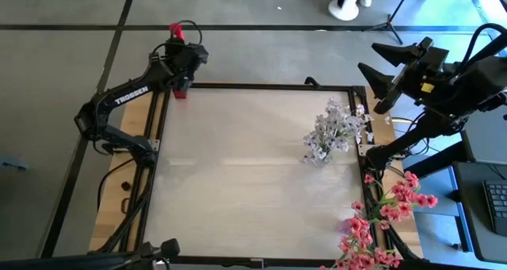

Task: Sort flowers into vase by color
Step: Put the red tulip into the red vase, then return to Home Position

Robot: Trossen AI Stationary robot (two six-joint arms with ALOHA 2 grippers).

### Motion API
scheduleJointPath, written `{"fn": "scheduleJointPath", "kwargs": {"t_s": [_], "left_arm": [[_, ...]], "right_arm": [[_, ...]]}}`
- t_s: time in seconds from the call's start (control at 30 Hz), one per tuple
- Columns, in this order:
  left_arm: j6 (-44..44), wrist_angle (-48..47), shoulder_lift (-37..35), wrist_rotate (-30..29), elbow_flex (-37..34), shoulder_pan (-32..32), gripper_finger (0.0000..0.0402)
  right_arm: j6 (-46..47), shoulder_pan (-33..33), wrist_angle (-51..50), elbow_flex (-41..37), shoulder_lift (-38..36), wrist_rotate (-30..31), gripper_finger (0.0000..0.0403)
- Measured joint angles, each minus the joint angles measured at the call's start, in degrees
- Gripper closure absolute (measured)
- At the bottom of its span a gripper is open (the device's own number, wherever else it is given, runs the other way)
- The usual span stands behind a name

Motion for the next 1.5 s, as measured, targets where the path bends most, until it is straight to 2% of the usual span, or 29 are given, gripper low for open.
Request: {"fn": "scheduleJointPath", "kwargs": {"t_s": [0.23,0.4,0.57,0.83,1.03,1.13,1.5], "left_arm": [[-9.77,-10.1,0.13,4.06,0.0,2.09,0.0392],[-12.39,-10.2,0.17,6.86,-0.01,4.9,0.0392],[-13.09,-9.98,0.17,7.22,-0.02,7.88,0.0392],[-15.44,-9.74,1.6,12.59,-0.02,12.26,0.0387],[-15.09,-9.88,5.07,13.34,-0.02,12.38,0.0349],[-15.04,-10.16,5.83,16.73,-0.02,12.62,0.0328],[-15.23,-16.02,2.58,23.51,-0.02,11.44,0.0266]], "right_arm": [[0.23,0.0,-0.86,-0.02,-0.25,1.45,0.0118],[0.34,0.0,-1.08,-0.02,-0.19,1.44,0.0118],[1.64,0.0,-2.12,-0.02,-0.21,1.44,0.0118],[3.01,0.0,-3.35,-0.02,-0.19,1.44,0.0118],[3.01,0.0,-3.37,-0.02,-0.19,1.44,0.0118],[3.27,0.0,-3.35,-0.02,-0.19,1.44,0.0118],[3.29,0.0,-3.37,-0.02,-0.19,1.44,0.0118]]}}
